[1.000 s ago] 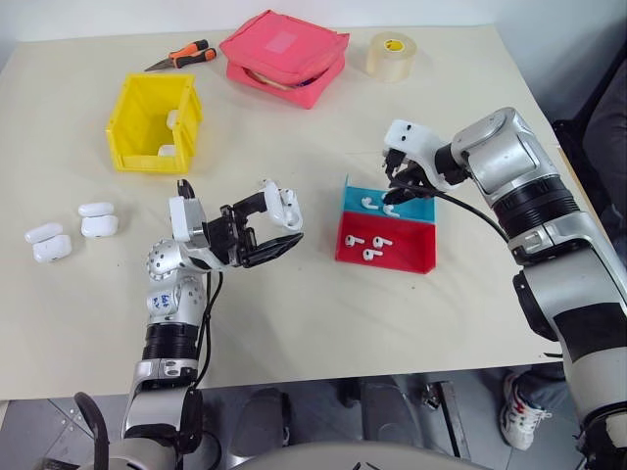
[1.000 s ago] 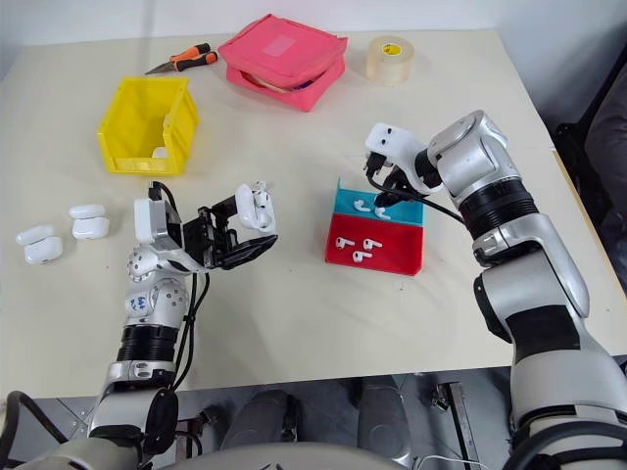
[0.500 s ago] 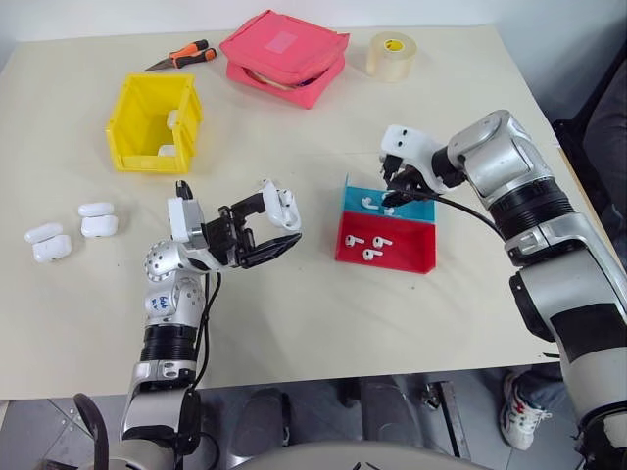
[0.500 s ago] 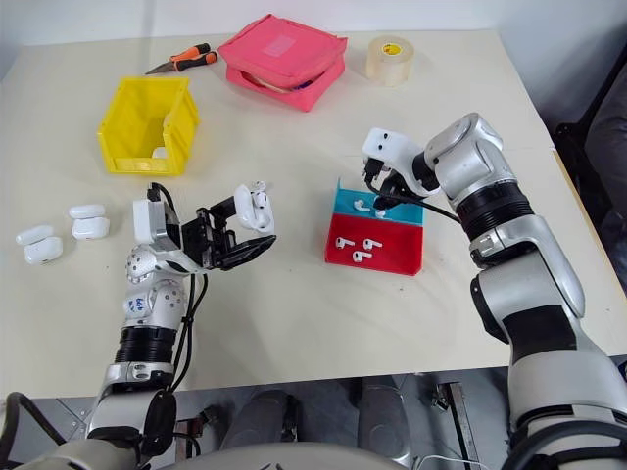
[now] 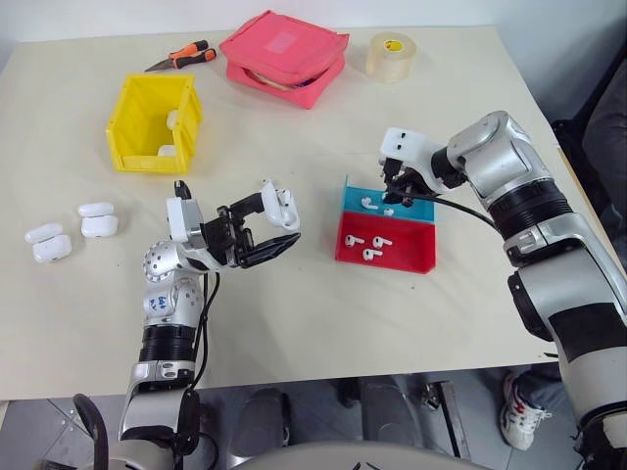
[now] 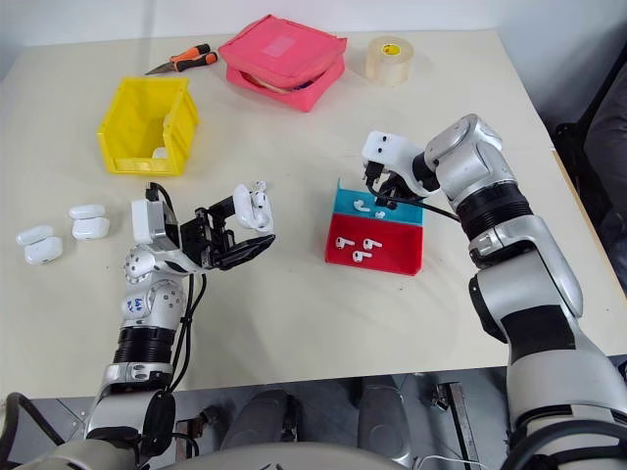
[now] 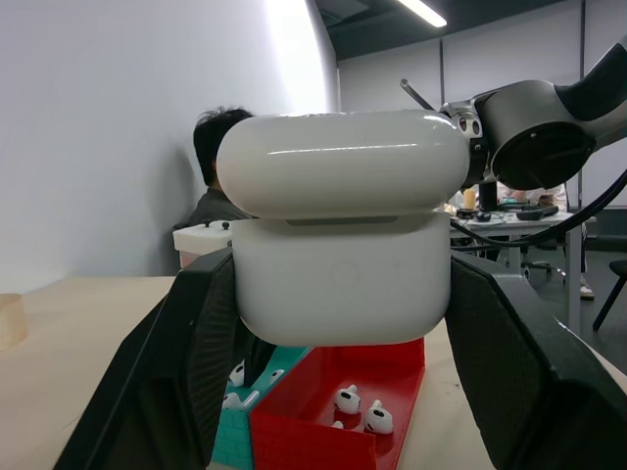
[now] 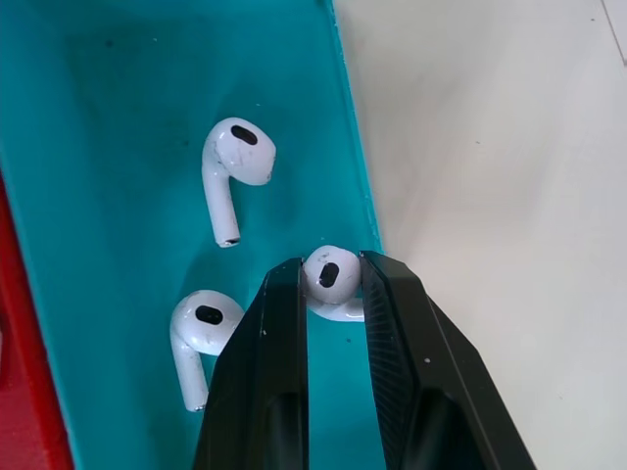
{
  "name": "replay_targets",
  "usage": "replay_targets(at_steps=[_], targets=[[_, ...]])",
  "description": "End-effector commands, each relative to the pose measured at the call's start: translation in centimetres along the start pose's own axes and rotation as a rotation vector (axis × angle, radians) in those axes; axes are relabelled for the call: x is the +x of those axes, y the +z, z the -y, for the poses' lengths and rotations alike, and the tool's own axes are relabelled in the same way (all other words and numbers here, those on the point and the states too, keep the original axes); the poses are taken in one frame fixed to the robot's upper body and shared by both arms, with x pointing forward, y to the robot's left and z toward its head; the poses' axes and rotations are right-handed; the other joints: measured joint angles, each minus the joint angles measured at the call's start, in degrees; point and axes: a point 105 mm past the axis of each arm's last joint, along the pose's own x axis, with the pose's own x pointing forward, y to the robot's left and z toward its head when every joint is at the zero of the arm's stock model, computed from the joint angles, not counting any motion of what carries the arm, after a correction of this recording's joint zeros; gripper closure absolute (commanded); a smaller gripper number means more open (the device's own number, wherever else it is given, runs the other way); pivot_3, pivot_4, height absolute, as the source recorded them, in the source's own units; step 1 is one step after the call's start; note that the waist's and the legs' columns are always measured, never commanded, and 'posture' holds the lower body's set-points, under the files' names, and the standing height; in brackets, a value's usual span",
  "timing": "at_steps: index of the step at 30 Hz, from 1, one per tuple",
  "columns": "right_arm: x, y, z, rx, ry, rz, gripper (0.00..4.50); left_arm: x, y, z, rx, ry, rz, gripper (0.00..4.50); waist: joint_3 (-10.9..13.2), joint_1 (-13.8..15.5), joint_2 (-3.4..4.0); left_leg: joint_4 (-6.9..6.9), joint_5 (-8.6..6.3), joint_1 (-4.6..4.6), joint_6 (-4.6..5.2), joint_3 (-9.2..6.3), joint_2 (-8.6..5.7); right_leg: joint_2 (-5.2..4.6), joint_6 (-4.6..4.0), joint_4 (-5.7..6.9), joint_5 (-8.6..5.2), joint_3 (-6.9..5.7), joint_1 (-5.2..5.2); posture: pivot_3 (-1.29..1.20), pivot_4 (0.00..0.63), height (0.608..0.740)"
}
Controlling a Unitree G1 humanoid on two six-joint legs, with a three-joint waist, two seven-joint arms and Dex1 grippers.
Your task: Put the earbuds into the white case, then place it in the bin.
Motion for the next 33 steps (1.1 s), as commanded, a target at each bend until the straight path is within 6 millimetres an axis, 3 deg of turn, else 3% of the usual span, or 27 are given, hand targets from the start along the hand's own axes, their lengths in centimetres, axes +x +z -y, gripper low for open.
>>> replay_targets(at_steps=[1, 6, 10, 14, 32, 33], targets=[[-1.4, 1.5, 0.7, 0.03, -0.024, 0.092, 4.07, 0.3, 1.1, -0.2, 0.049, -0.016, 0.021, 1.71, 0.02, 0.0, 0.03, 0.0, 0.0, 0.0, 0.0, 0.0, 0.0, 0.0, 0.0, 0.0, 0.0, 0.0, 0.0, 0.0, 0.15, 0.74], [-3.3, 2.1, 0.1, 0.181, 0.026, 0.225, 4.07, 0.3, 1.1, -0.4, 0.046, -0.026, 0.017, 1.71, 0.03, 0.09, 0.06, 0.0, 0.0, -0.02, 0.0, -0.01, 0.01, 0.0, 0.0, 0.0, 0.0, 0.0, -0.01, 0.0, 0.15, 0.74], [-4.1, 0.7, -0.6, 0.482, 0.034, 0.236, 4.07, 0.5, 1.0, -0.7, 0.037, -0.038, 0.016, 1.71, 0.03, 0.35, 0.06, 0.05, 0.0, -0.06, 0.0, -0.03, 0.0, -0.01, 0.0, 0.0, 0.0, -0.02, -0.01, 0.0, 0.15, 0.74], [-4.2, -0.1, -0.8, 0.587, -0.006, 0.204, 4.07, 0.8, 0.8, -1.1, 0.028, -0.047, 0.02, 1.71, 0.01, 0.19, 0.1, 0.04, 0.0, -0.06, 0.0, -0.02, 0.0, -0.01, 0.0, 0.01, 0.0, 0.0, -0.01, 0.0, 0.15, 0.74], [-1.7, -0.7, -0.6, 0.557, -0.134, 0.155, 4.07, 1.5, 0.5, -1.0, 0.017, -0.075, 0.033, 1.71, 0.0, 0.09, 0.12, 0.02, 0.0, -0.04, 0.0, 0.0, -0.02, 0.0, 0.0, 0.01, 0.0, 0.0, -0.02, 0.0, 0.15, 0.74], [-1.6, -0.6, -0.7, 0.551, -0.13, 0.153, 3.72, 1.4, 0.5, -1.0, 0.018, -0.073, 0.032, 1.71, 0.0, 0.07, 0.12, 0.02, 0.0, -0.04, 0.0, 0.0, -0.02, 0.0, 0.0, 0.01, 0.0, 0.0, -0.02, 0.0, 0.15, 0.74]])
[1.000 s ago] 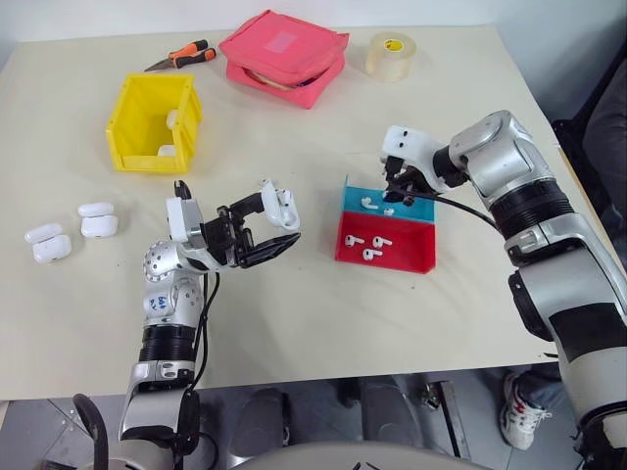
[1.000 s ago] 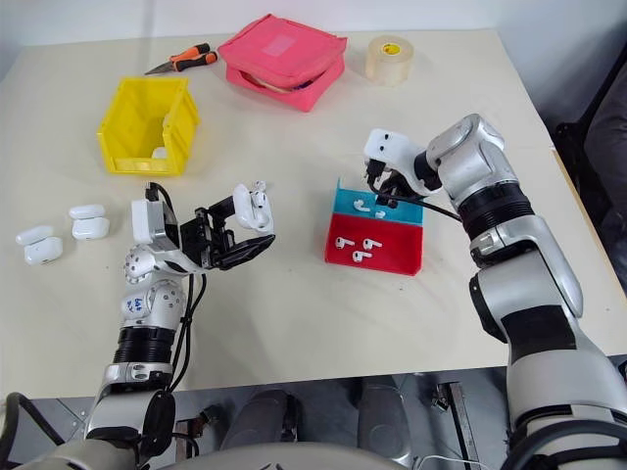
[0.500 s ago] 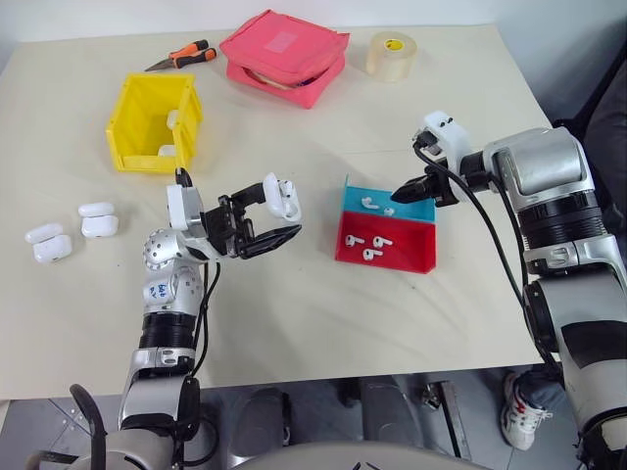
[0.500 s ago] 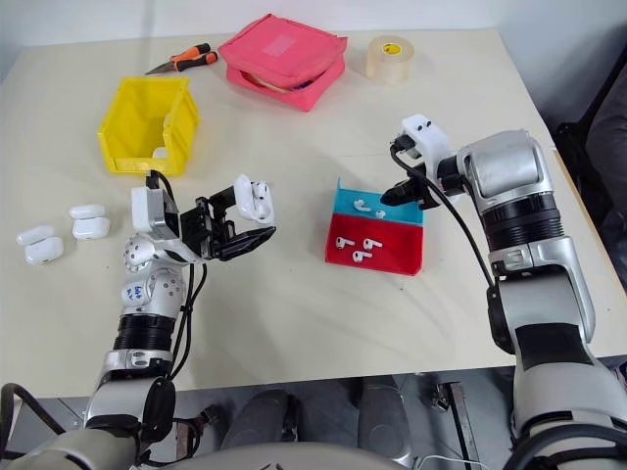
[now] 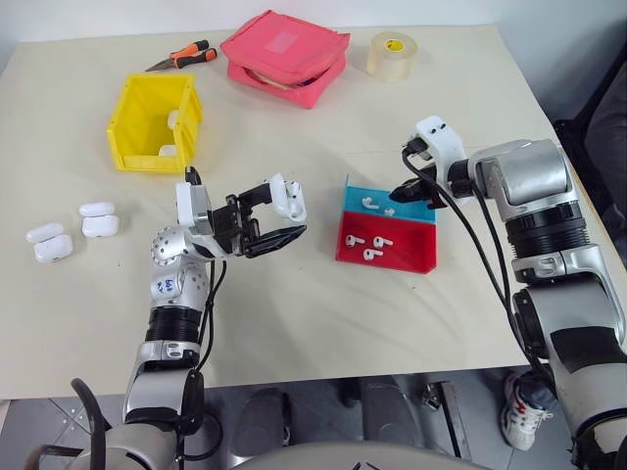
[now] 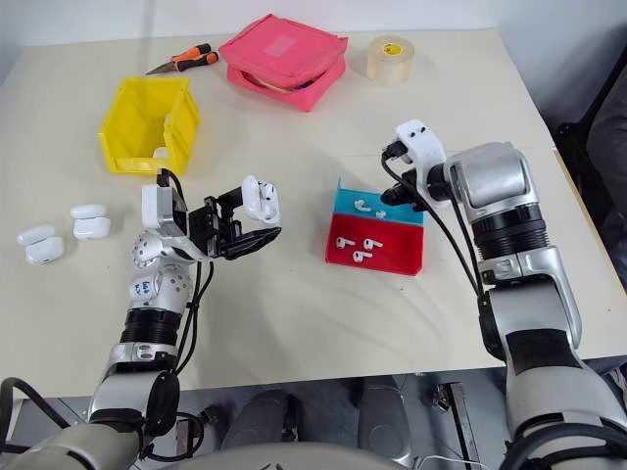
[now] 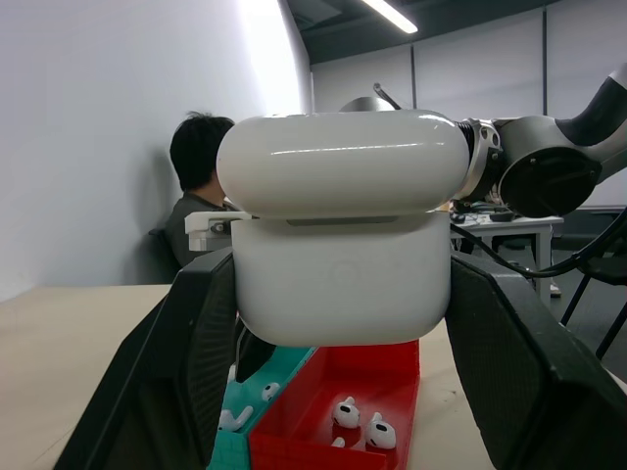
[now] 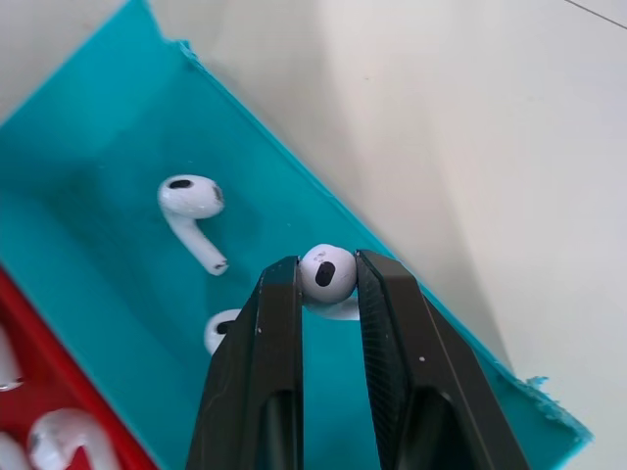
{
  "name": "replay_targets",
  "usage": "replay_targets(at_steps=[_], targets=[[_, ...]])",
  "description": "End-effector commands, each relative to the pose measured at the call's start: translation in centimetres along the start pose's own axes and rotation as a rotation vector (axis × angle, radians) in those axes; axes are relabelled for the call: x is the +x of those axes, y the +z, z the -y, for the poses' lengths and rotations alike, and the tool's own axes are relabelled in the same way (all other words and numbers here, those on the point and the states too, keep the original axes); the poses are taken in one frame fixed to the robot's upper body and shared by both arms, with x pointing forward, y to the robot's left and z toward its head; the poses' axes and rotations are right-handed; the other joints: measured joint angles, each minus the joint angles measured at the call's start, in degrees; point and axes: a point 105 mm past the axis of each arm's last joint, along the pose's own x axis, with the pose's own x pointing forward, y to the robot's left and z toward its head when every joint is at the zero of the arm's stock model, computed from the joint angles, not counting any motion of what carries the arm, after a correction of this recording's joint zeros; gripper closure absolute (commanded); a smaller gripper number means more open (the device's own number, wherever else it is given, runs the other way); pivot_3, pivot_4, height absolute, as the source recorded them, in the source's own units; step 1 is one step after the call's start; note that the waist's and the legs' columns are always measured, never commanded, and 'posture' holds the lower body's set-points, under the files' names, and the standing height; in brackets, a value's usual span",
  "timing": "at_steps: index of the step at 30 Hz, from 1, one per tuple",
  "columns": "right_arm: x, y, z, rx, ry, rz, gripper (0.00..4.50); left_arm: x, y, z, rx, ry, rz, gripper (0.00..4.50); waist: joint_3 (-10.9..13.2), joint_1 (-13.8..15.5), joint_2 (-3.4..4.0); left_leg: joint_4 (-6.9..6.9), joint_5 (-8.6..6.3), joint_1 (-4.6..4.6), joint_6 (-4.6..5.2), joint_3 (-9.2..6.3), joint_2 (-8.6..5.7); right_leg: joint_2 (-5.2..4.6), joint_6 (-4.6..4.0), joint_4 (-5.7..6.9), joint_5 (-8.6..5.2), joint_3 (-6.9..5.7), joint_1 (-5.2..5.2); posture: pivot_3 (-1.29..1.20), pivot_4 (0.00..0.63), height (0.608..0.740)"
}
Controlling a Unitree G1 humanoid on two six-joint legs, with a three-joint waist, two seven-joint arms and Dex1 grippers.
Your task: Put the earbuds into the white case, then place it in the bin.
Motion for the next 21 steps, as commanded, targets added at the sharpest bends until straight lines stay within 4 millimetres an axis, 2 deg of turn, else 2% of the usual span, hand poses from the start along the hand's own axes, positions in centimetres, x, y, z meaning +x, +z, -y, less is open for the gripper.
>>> replay_targets(at_steps=[1, 2, 6, 14, 21], targets=[[-0.2, 0.7, -0.3, -0.027, 0.007, 0.022, 3.35, 0.3, 0.8, 0.1, 0.043, -0.007, 0.018, 1.71, 0.0, -0.03, 0.0, 0.0, 0.0, 0.0, 0.0, 0.0, 0.0, 0.0, 0.0, 0.0, 0.0, 0.0, 0.0, 0.0, 0.15, 0.74], [-0.2, 0.7, -0.4, -0.031, 0.01, 0.022, 3.15, 0.3, 0.8, 0.1, 0.044, -0.005, 0.018, 1.71, 0.0, -0.03, 0.0, 0.0, 0.0, 0.0, 0.0, 0.0, 0.0, 0.0, 0.0, 0.0, 0.0, 0.0, 0.0, 0.0, 0.15, 0.74], [-0.3, 0.8, -0.6, -0.061, 0.022, 0.023, 1.77, 0.3, 0.7, 0.1, 0.046, 0.001, 0.019, 1.71, 0.0, -0.01, 0.0, 0.0, 0.0, 0.0, 0.0, 0.0, 0.0, 0.0, 0.0, 0.0, 0.0, 0.0, 0.0, 0.0, 0.15, 0.74], [-1.1, 1.1, -1.4, -0.234, 0.056, 0.014, 1.77, 0.3, 0.7, 0.2, 0.049, 0.006, 0.024, 1.71, 0.0, 0.07, 0.0, 0.01, 0.0, 0.0, 0.0, 0.0, 0.0, 0.0, 0.0, 0.0, 0.0, 0.0, 0.0, 0.0, 0.15, 0.74], [-1.0, 0.7, -0.9, -0.293, 0.036, -0.015, 1.77, 0.3, 0.6, 0.3, 0.051, 0.01, 0.024, 1.71, 0.0, 0.02, 0.0, 0.0, 0.0, 0.01, 0.0, 0.0, 0.0, 0.0, 0.0, 0.0, 0.0, 0.0, 0.0, 0.0, 0.15, 0.74]])
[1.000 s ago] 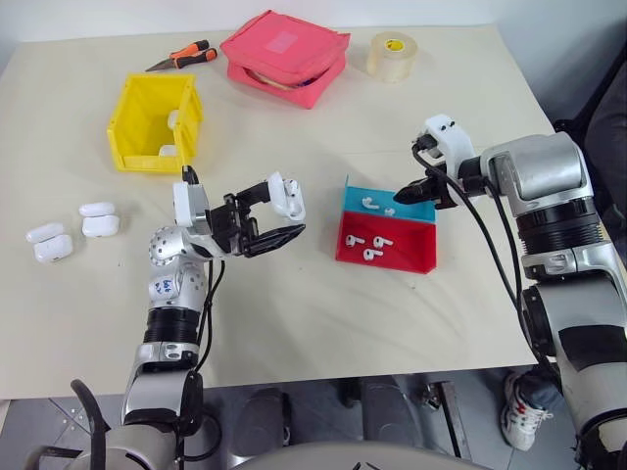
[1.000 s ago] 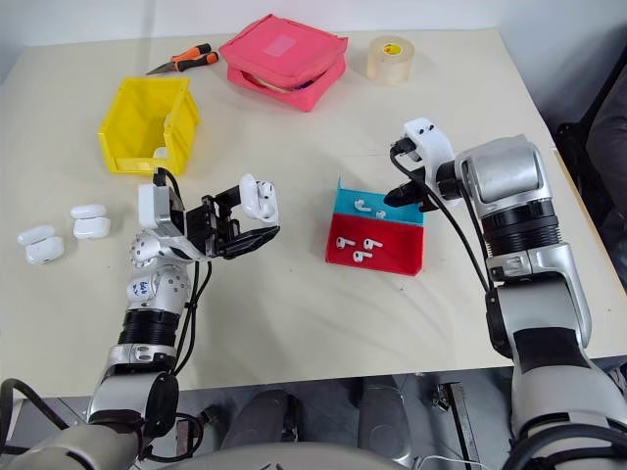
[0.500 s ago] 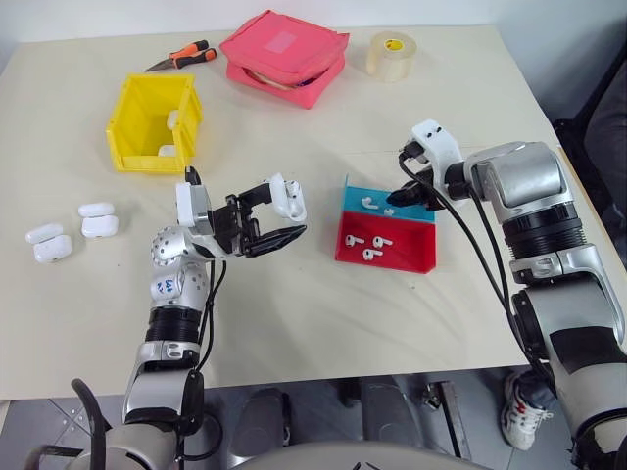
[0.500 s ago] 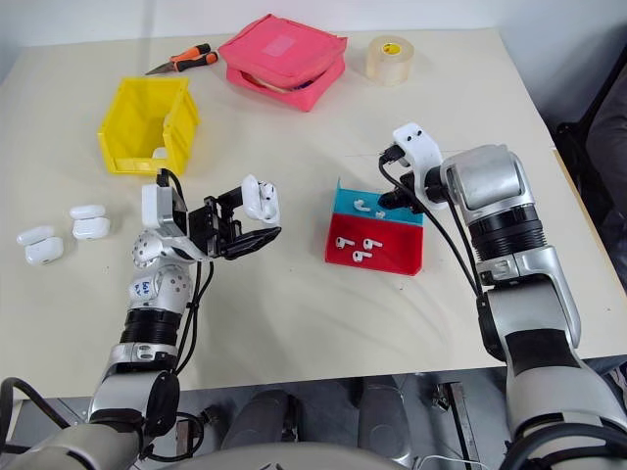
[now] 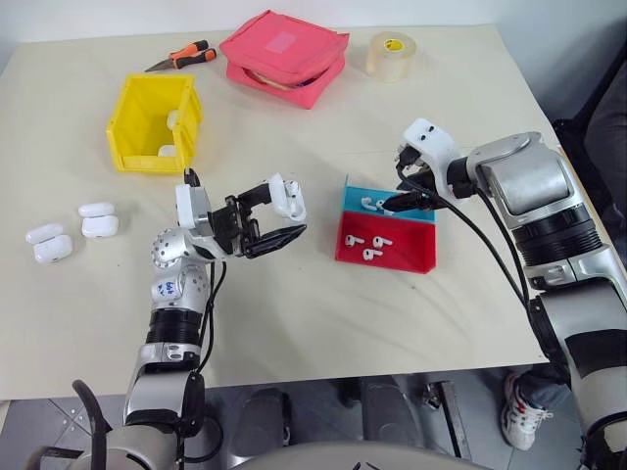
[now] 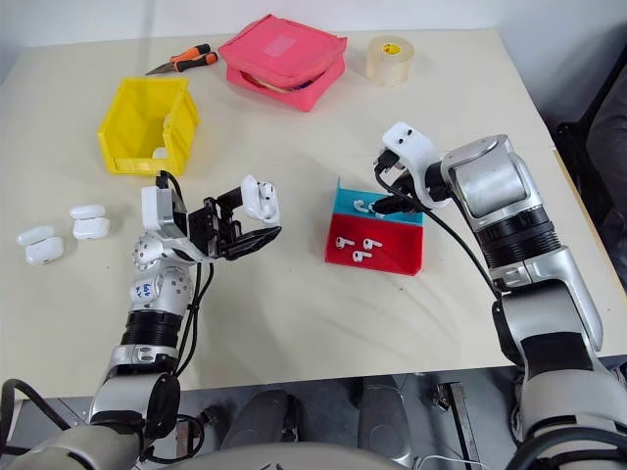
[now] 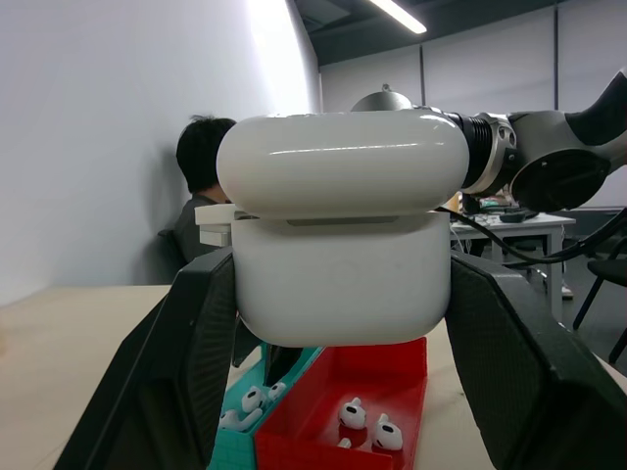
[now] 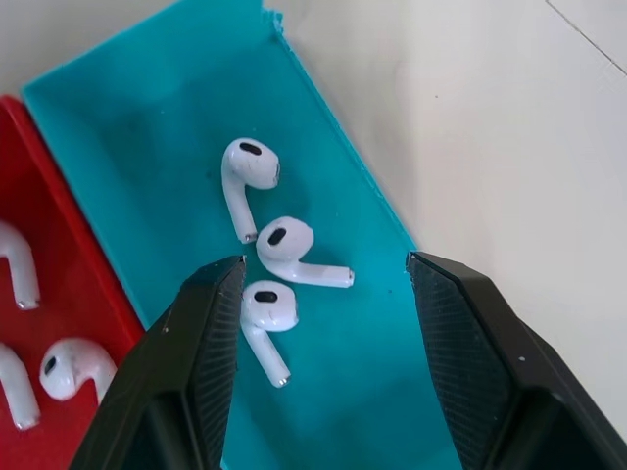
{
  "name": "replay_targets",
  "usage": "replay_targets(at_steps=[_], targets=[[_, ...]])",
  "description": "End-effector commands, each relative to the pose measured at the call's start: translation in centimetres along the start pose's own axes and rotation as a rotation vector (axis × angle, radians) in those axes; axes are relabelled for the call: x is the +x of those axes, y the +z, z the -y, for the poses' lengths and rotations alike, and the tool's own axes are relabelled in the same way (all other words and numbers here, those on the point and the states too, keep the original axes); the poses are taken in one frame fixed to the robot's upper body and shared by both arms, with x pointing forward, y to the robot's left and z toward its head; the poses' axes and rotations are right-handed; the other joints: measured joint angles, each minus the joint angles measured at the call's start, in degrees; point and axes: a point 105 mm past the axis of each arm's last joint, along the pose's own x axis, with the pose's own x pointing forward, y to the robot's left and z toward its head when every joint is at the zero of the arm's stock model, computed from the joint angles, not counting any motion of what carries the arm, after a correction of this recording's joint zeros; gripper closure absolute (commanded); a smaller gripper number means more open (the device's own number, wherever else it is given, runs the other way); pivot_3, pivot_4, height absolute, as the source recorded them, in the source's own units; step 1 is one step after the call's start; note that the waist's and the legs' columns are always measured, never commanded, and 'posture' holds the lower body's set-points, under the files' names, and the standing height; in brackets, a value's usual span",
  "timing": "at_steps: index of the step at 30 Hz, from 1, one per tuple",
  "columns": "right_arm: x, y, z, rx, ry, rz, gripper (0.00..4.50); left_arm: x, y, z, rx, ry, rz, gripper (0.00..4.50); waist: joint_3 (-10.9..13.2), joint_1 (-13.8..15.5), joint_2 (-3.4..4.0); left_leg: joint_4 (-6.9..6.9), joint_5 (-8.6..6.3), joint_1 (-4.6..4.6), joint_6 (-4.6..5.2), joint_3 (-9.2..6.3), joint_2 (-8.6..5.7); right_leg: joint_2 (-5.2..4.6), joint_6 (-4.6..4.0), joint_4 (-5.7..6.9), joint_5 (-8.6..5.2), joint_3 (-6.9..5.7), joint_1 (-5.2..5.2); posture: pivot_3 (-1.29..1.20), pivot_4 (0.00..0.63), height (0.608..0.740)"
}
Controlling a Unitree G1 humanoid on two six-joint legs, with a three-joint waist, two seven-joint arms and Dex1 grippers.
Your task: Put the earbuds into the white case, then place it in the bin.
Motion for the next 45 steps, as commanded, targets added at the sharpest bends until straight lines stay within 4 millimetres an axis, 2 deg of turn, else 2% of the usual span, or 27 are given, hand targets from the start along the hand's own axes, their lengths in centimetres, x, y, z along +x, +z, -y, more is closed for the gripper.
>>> replay_targets(at_steps=[1, 10, 25, 36, 39, 44, 45], targets=[[-0.4, 0.2, 0.7, -0.033, -0.031, 0.004, 1.77, 0.5, 0.8, 0.2, 0.045, -0.014, 0.023, 1.71, 0.0, 0.07, 0.0, 0.0, 0.0, 0.0, 0.0, 0.0, 0.0, 0.0, 0.0, 0.0, 0.0, 0.0, 0.0, 0.0, 0.15, 0.74], [0.1, 0.9, 0.4, -0.118, 0.017, 0.003, 1.77, 0.4, 0.8, 0.1, 0.049, -0.006, 0.019, 1.71, 0.0, 0.01, 0.0, 0.0, 0.0, 0.0, 0.0, 0.0, 0.0, 0.0, 0.0, 0.0, 0.0, 0.0, 0.0, 0.0, 0.15, 0.74], [0.8, 1.5, -0.1, -0.4, 0.143, -0.052, 1.77, 0.2, 1.0, 0.2, 0.054, 0.001, 0.014, 1.71, 0.0, -0.11, 0.0, 0.0, 0.0, 0.0, 0.0, 0.0, 0.0, 0.0, 0.0, 0.0, 0.0, -0.01, 0.0, 0.0, 0.15, 0.74], [1.3, 2.1, 0.0, -0.482, 0.169, -0.079, 1.77, -0.1, 1.1, 0.2, 0.064, 0.014, 0.009, 1.71, 0.01, -0.23, 0.01, 0.0, 0.0, 0.0, 0.0, 0.0, 0.01, 0.0, 0.0, 0.0, 0.0, -0.02, 0.0, 0.0, 0.15, 0.74], [1.4, 2.0, 0.1, -0.493, 0.172, -0.091, 2.35, -0.2, 1.2, 0.3, 0.065, 0.017, 0.007, 1.71, 0.01, -0.22, 0.01, 0.0, 0.0, 0.0, 0.0, -0.01, 0.01, 0.0, 0.0, 0.0, 0.0, -0.01, 0.0, 0.0, 0.15, 0.74], [1.5, 1.9, 0.3, -0.501, 0.171, -0.101, 4.02, -0.3, 1.2, 0.2, 0.068, 0.02, 0.004, 1.71, 0.01, -0.23, 0.02, 0.01, 0.0, 0.0, 0.0, -0.01, 0.01, 0.0, 0.0, 0.0, 0.0, -0.01, 0.0, 0.0, 0.15, 0.74], [1.5, 2.0, 0.3, -0.502, 0.17, -0.102, 4.06, -0.3, 1.2, 0.2, 0.068, 0.02, 0.004, 1.71, 0.01, -0.23, 0.02, 0.0, 0.0, 0.0, 0.0, -0.01, 0.01, 0.0, 0.0, 0.0, 0.0, -0.01, 0.0, 0.0, 0.15, 0.74]])
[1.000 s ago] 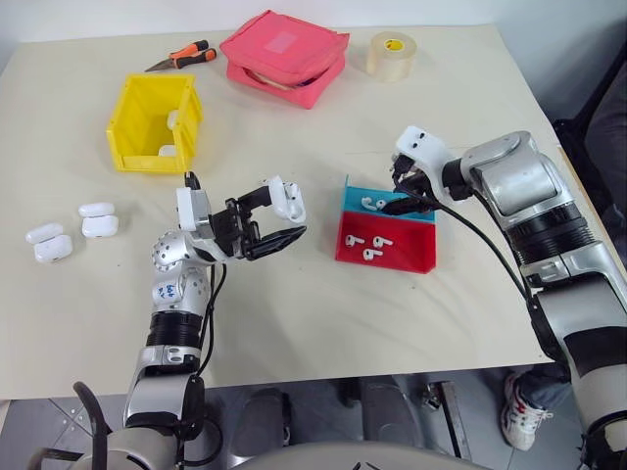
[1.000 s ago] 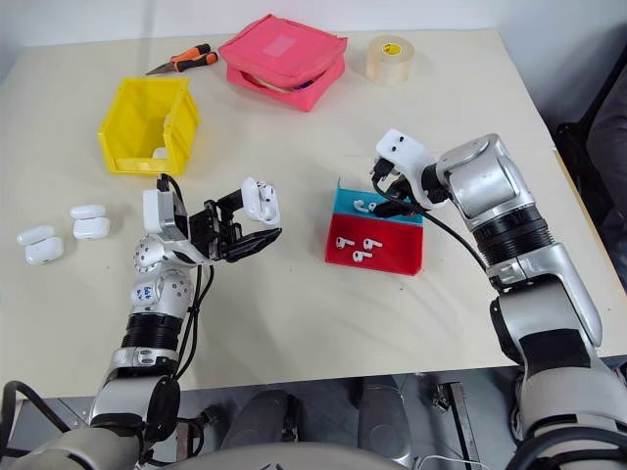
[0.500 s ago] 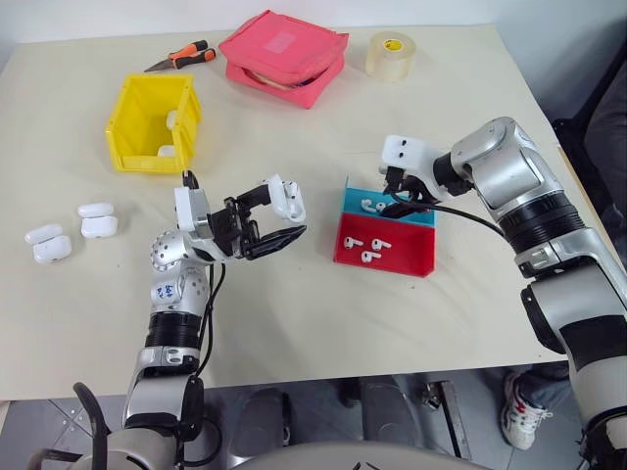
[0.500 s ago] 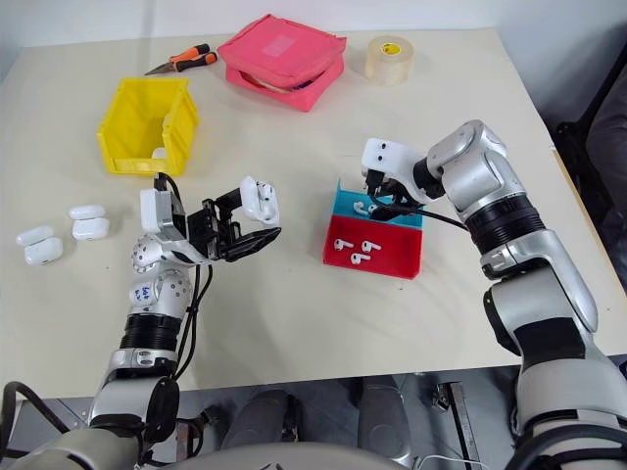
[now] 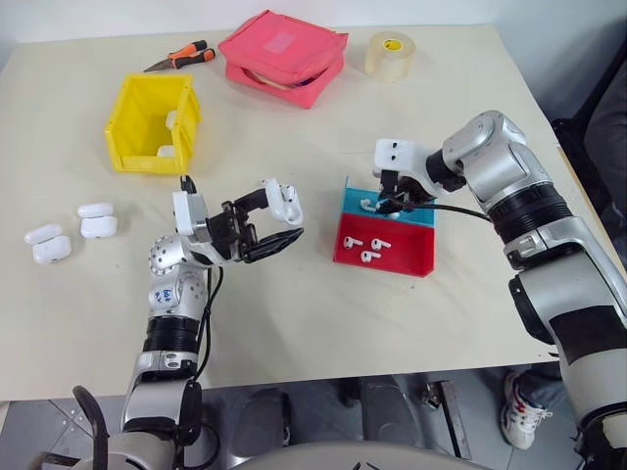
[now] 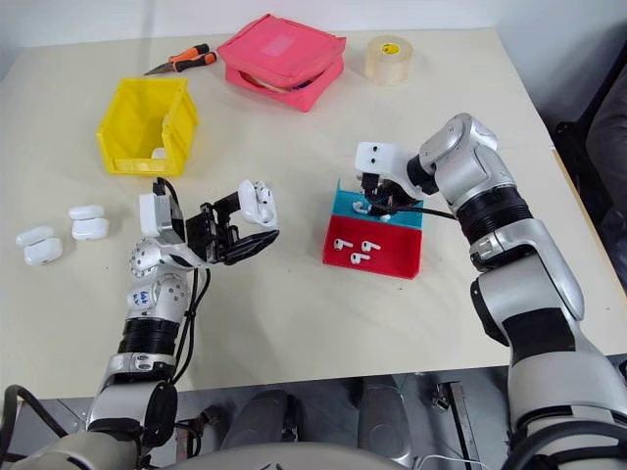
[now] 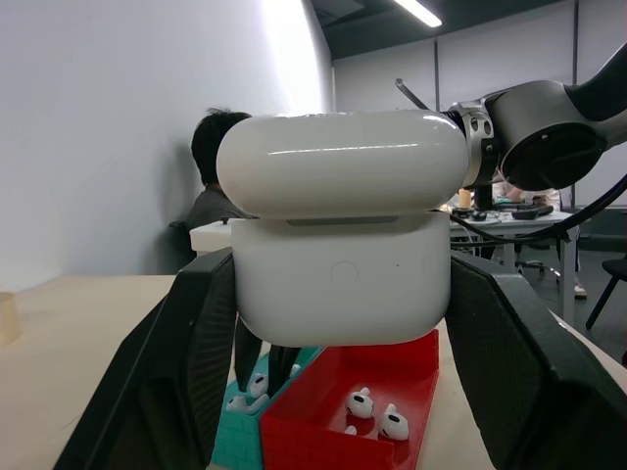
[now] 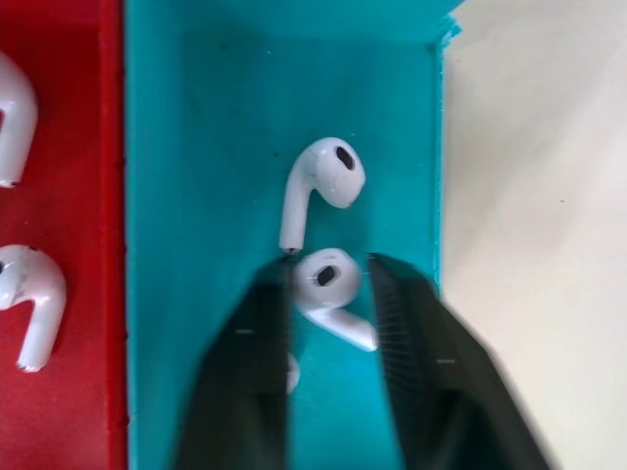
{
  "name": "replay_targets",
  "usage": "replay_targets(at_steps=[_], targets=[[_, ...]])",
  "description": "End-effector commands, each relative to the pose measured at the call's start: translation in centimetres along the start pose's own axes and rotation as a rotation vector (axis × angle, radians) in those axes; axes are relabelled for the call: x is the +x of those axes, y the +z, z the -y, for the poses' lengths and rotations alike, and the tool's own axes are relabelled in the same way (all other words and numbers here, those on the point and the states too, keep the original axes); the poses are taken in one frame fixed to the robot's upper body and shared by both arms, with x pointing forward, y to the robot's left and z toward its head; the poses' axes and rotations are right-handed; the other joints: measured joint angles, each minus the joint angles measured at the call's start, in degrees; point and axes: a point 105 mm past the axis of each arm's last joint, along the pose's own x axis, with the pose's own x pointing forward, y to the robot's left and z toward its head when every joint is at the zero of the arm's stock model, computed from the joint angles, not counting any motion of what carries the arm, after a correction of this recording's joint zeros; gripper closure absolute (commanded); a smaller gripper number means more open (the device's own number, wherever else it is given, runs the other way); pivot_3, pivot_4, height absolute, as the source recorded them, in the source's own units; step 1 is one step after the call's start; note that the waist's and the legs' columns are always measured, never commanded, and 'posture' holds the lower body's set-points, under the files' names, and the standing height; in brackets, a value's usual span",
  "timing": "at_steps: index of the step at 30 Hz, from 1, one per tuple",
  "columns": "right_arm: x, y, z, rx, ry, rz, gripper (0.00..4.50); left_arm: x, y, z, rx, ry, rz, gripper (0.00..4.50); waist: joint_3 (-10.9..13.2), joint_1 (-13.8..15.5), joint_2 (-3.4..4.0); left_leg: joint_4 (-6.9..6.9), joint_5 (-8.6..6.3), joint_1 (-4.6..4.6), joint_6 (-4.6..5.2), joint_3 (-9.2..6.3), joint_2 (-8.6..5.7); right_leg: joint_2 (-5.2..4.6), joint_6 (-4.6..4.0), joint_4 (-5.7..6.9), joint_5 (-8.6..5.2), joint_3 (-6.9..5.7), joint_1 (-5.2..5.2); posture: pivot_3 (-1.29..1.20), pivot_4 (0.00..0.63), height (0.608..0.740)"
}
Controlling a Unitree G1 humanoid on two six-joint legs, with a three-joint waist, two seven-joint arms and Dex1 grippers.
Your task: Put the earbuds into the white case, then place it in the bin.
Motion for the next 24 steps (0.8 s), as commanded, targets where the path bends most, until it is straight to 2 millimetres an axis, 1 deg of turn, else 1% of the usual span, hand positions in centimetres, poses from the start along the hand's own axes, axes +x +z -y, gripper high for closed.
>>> replay_targets(at_steps=[1, 6, 8, 11, 14, 18, 20, 23, 24], targets=[[-0.8, 0.9, 0.7, -0.029, -0.03, 0.01, 4.06, 0.2, 1.2, -0.1, 0.058, -0.012, 0.018, 1.71, 0.0, -0.01, 0.0, 0.0, 0.0, 0.0, 0.0, 0.0, 0.0, 0.0, 0.0, 0.0, 0.0, 0.0, 0.0, 0.0, 0.15, 0.74], [-1.2, 1.2, 1.3, -0.026, -0.066, 0.033, 4.06, 0.3, 1.2, -0.2, 0.058, -0.02, 0.017, 1.71, 0.0, -0.01, 0.0, 0.0, 0.0, 0.0, 0.0, 0.0, 0.0, 0.0, 0.0, 0.0, 0.0, 0.0, 0.0, 0.0, 0.15, 0.74], [-1.9, 1.5, 1.8, -0.005, -0.099, 0.073, 4.06, 0.5, 1.2, -0.1, 0.054, -0.034, 0.016, 1.71, 0.0, -0.01, 0.0, 0.0, 0.0, 0.0, 0.0, 0.0, 0.0, 0.0, 0.0, 0.0, 0.0, 0.0, 0.0, 0.0, 0.15, 0.74], [-3.3, 2.2, 2.3, 0.059, -0.144, 0.171, 4.06, 0.7, 1.2, -0.1, 0.043, -0.065, 0.017, 1.71, 0.01, 0.06, 0.01, 0.0, 0.0, -0.01, 0.0, 0.0, 0.0, 0.0, 0.0, 0.0, 0.0, 0.0, 0.0, 0.0, 0.15, 0.74], [-4.8, 3.1, 1.9, 0.137, -0.165, 0.334, 4.06, 1.0, 1.2, -0.1, 0.027, -0.106, 0.015, 1.71, 0.01, 0.18, 0.02, 0.01, 0.0, -0.03, 0.0, -0.01, 0.0, 0.0, 0.0, 0.0, 0.0, -0.01, -0.01, 0.0, 0.15, 0.74], [-7.1, 4.0, -0.1, 0.229, -0.191, 0.565, 4.06, 1.7, 1.1, -0.2, -0.002, -0.171, 0.017, 1.71, 0.0, 0.64, 0.01, 0.04, 0.0, -0.05, 0.0, -0.04, 0.0, -0.01, 0.0, 0.0, 0.0, -0.05, 0.01, 0.0, 0.15, 0.74], [-8.1, 4.3, -1.7, 0.3, -0.188, 0.662, 4.06, 2.0, 1.0, -0.2, -0.022, -0.204, 0.019, 1.71, 0.01, 0.64, 0.01, 0.05, 0.0, -0.07, 0.0, -0.02, -0.02, -0.03, 0.01, 0.0, 0.0, -0.05, 0.01, 0.0, 0.15, 0.74], [-9.5, 5.3, -5.0, 0.391, -0.132, 0.839, 4.06, 2.6, 0.8, -0.2, -0.053, -0.253, 0.026, 1.71, 0.01, 0.62, 0.01, 0.03, 0.0, -0.06, 0.0, -0.03, -0.02, -0.02, 0.0, 0.02, 0.0, -0.05, 0.0, 0.0, 0.15, 0.74], [-10.0, 5.7, -6.1, 0.445, -0.107, 0.906, 4.06, 2.9, 0.7, -0.1, -0.065, -0.27, 0.029, 1.71, 0.0, 0.58, 0.02, 0.03, 0.0, -0.06, 0.0, -0.04, -0.02, -0.01, 0.0, 0.02, 0.0, -0.06, 0.0, 0.0, 0.15, 0.74]])
